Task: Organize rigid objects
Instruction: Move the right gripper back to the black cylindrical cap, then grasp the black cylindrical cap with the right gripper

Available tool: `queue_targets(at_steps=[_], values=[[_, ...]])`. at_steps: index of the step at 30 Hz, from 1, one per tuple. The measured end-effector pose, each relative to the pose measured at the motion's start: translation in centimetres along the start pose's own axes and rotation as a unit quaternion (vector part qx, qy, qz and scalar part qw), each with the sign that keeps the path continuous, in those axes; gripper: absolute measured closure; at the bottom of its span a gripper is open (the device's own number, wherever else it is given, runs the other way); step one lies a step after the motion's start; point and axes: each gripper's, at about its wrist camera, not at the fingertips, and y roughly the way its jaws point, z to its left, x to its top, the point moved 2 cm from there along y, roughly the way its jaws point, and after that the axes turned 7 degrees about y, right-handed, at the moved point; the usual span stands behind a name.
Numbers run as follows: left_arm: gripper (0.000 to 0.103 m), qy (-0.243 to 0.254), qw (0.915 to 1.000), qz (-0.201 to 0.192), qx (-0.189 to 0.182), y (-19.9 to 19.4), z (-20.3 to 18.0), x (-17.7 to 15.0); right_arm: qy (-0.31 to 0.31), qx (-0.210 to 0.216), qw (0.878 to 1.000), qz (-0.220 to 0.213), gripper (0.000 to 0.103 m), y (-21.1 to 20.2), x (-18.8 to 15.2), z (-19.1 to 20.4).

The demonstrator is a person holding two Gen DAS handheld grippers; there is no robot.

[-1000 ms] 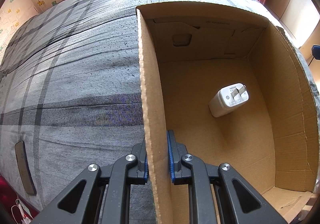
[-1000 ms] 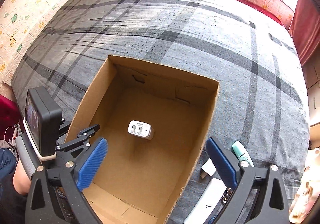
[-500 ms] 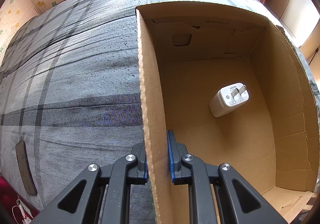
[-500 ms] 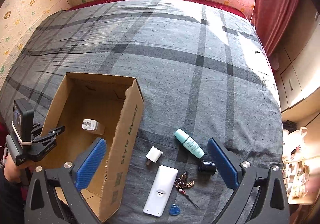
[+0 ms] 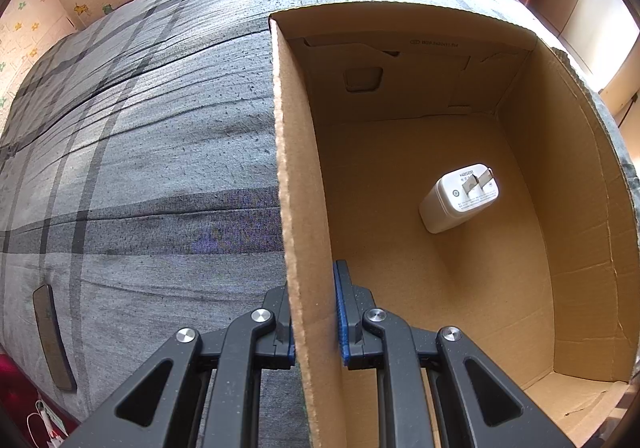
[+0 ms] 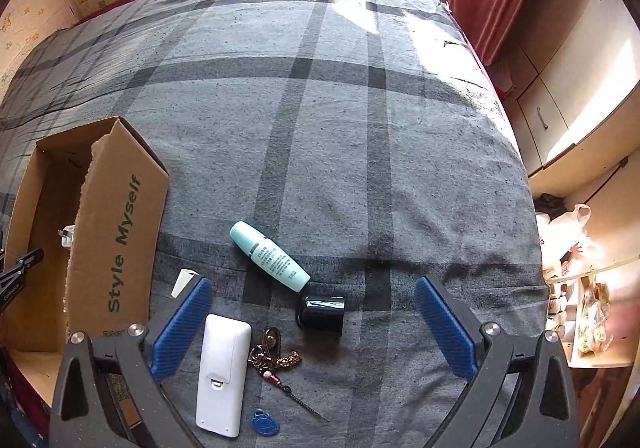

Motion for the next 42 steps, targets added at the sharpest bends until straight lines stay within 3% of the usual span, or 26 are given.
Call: queue_targets(at_steps=[17,23,26,27,28,42], values=[[0.087,0.002,1.0,0.001,0.004,0.0,-0.3,0.0,0.022,-0.004,0.998,0.064,0.002,7.0,-2.5,-1.2],[0.087,0.002,1.0,0.001,0.005,0.0,-0.3,0.0,0.021,-0.009,0.997,0.075,0.011,8.1,-2.9,-1.0],[0.087,0.002,1.0,0.001,0.004,0.0,-0.3,0.0,0.025,0.0,0.996,0.086,0.027,8.5,-3.1,-0.9],[0.087,0.002,1.0,0.002,0.004,0.0,-0.3,0.0,0.026,0.001,0.996,0.091,0.04,8.7,-3.2,-0.9],[0.087,0.001,1.0,0.002,0.004,0.0,-0.3,0.0,0.028,0.005,0.995,0.095,0.059,8.9,-3.2,-0.9],[0.087,0.004,1.0,0.002,0.007,0.0,-0.5,0.1,0.039,0.016,0.995,0.087,0.061,6.8,-3.6,-1.4]])
